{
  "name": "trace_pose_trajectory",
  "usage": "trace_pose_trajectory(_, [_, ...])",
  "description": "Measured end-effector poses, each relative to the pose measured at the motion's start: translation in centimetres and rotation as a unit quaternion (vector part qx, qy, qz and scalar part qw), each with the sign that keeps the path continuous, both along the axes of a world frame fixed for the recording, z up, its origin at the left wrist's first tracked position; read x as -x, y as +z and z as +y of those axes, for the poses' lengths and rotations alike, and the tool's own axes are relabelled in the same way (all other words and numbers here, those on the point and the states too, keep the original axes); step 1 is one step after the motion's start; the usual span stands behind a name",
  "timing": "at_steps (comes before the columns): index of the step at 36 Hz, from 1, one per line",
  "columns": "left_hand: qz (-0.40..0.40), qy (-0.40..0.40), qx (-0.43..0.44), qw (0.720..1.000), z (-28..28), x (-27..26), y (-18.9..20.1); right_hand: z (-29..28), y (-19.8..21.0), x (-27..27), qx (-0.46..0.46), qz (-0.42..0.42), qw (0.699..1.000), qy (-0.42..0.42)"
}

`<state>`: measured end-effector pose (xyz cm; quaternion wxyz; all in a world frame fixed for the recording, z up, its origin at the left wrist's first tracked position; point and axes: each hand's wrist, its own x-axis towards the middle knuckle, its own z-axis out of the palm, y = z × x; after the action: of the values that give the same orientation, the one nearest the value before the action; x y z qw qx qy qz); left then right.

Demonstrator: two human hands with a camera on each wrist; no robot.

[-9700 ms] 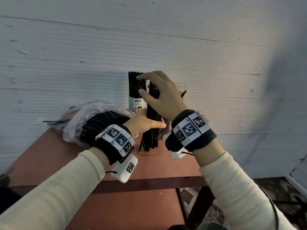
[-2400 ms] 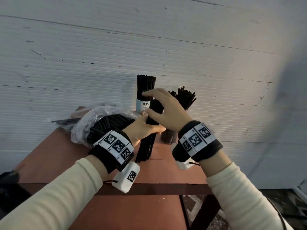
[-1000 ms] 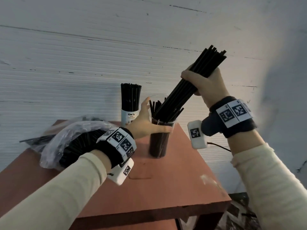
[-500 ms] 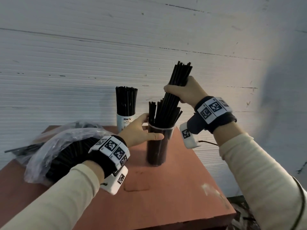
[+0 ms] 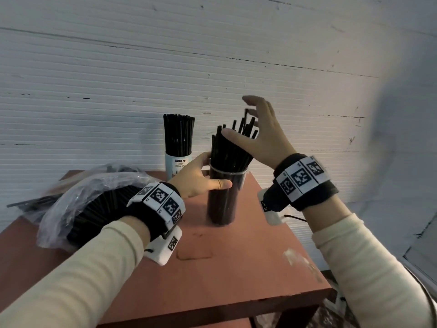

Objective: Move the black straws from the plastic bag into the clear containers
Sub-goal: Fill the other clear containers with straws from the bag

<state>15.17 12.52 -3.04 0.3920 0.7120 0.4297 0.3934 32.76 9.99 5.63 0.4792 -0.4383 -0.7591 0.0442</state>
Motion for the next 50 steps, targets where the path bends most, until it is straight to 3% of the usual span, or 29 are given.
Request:
trace_pose_trajectory(6, [-0.004,0.000,-0.006,1.000,-0.1,0.0,0.0,0.4,-1.0,0.9,-0.068,-0.094,0.993,-0.012])
trace_pose_trajectory(12, [-0.008,-0.001,-0.006,1.000,-0.2,0.0,0.0,0.0,-1.8,1.1,-0.047,-0.146,0.988,-0.018])
trace_pose_trajectory(17, [-0.004,-0.002,-0.016,1.000,-0.4,0.0,0.1,-0.8,-2.1,1.3,-0.053,-0.130,0.990,0.009])
trace_pose_trajectory(21, [-0.013,-0.011,-0.002,1.000,-0.4,0.0,0.1,-1.0,-2.9,1.7,-0.042,-0.213,0.976,-0.008])
trace_pose_trajectory(30, [-0.030,-0.014,0.030,0.999,-0.8,-0.2,0.4,-2.1,-1.7,2.3,-0.026,-0.175,0.984,-0.021])
trace_pose_trajectory(33, [0.010,-0.022,0.056,0.998,-1.1,0.1,0.4,-2.6,-1.3,2.9,-0.060,-0.145,0.988,-0.010])
trace_pose_trajectory(37, [0.024,0.053,0.053,0.997,-2.3,1.4,0.5,-3.1,-1.5,4.1,-0.125,-0.096,0.987,0.009])
trace_pose_trajectory(41, [0.019,0.139,-0.061,0.988,-4.3,4.8,1.0,-3.7,-2.1,6.5,-0.150,-0.052,0.987,0.034])
trace_pose_trajectory(45, [0.059,0.209,-0.144,0.966,-6.8,9.3,2.6,-3.8,-3.5,9.7,-0.078,-0.058,0.992,0.082])
trace_pose_trajectory(50, [0.123,0.268,-0.186,0.937,-8.9,15.2,3.3,-3.6,-5.6,14.3,0.059,-0.134,0.982,0.119])
